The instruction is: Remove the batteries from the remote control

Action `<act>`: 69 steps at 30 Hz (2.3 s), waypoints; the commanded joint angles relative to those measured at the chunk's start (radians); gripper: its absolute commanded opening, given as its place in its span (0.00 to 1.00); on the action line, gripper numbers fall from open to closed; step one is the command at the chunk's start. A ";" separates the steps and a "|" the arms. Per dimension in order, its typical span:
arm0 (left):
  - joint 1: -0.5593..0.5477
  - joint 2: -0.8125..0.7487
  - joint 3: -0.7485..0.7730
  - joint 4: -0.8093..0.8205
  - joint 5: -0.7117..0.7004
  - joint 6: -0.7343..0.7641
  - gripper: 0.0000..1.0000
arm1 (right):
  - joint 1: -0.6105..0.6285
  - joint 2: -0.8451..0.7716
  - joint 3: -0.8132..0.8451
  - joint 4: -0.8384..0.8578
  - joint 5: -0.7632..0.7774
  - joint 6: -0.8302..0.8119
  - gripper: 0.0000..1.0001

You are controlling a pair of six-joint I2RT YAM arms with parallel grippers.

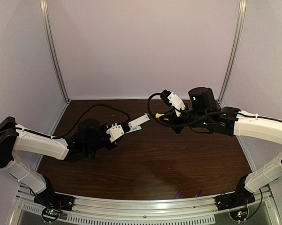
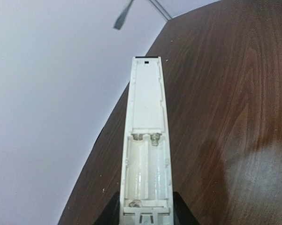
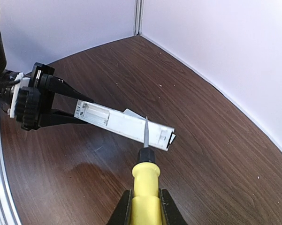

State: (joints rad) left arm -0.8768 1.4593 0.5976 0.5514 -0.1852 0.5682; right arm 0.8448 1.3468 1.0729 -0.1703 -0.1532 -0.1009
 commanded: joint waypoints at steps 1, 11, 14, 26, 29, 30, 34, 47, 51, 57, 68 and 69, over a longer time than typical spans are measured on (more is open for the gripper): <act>0.006 -0.024 0.001 0.072 -0.114 -0.230 0.00 | -0.001 -0.030 -0.033 0.096 0.044 0.044 0.00; 0.007 -0.039 -0.001 0.027 -0.329 -0.511 0.00 | -0.001 -0.093 -0.160 0.338 0.210 0.157 0.00; 0.032 -0.045 -0.009 -0.012 -0.379 -0.582 0.00 | -0.001 -0.074 -0.135 0.319 0.257 0.164 0.00; 0.214 -0.026 -0.096 -0.056 -0.305 -0.849 0.00 | -0.001 -0.043 -0.161 0.400 0.300 0.184 0.00; 0.219 0.014 -0.111 -0.034 -0.305 -0.869 0.00 | -0.001 -0.043 -0.171 0.414 0.291 0.183 0.00; 0.219 0.028 -0.111 -0.035 -0.308 -0.879 0.00 | -0.001 -0.044 -0.178 0.422 0.289 0.183 0.00; 0.219 0.062 -0.122 -0.026 -0.308 -0.917 0.00 | -0.002 -0.030 -0.172 0.421 0.279 0.184 0.00; 0.219 0.145 -0.157 -0.005 -0.336 -1.045 0.01 | -0.001 -0.020 -0.165 0.397 0.267 0.175 0.00; 0.219 0.149 -0.164 -0.013 -0.337 -1.054 0.08 | -0.003 -0.018 -0.166 0.394 0.272 0.169 0.00; 0.219 0.141 -0.192 -0.001 -0.334 -1.075 0.35 | -0.003 -0.008 -0.168 0.393 0.272 0.164 0.00; 0.219 0.102 -0.208 -0.010 -0.339 -1.050 0.71 | -0.002 -0.018 -0.182 0.392 0.286 0.149 0.00; 0.219 0.096 -0.208 -0.020 -0.343 -1.050 0.76 | -0.002 -0.020 -0.185 0.393 0.289 0.146 0.00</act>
State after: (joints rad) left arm -0.6609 1.5906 0.3992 0.5137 -0.5045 -0.4808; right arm 0.8448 1.3312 0.9077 0.2230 0.1207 0.0559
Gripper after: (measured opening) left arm 0.687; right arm 0.178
